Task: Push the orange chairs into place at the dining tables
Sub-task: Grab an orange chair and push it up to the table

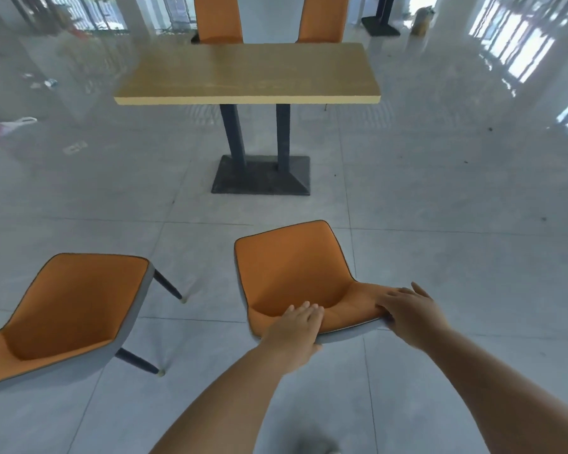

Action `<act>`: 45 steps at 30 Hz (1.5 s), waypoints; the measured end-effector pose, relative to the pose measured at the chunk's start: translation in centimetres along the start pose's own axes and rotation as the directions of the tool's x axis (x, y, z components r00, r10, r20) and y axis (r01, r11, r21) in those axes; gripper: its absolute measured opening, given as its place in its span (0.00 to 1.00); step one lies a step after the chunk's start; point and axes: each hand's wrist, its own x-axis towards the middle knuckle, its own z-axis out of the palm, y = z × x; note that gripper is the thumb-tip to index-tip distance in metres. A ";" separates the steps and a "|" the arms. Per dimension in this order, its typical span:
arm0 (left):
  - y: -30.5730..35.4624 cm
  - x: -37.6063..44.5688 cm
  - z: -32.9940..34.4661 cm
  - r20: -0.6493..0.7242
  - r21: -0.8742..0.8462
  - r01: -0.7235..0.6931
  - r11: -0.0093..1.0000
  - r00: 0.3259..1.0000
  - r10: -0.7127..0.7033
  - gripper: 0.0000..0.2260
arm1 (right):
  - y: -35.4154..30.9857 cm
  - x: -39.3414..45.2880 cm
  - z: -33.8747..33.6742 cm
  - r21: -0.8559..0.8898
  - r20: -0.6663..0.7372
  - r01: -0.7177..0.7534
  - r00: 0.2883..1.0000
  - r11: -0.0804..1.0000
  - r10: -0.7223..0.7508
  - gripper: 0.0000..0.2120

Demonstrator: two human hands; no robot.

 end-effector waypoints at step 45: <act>-60.6 -56.3 -10.8 -0.231 -0.157 0.444 0.882 0.852 -0.470 0.39 | -80.4 11.5 -11.1 0.216 -0.019 0.338 0.939 0.916 -0.342 0.40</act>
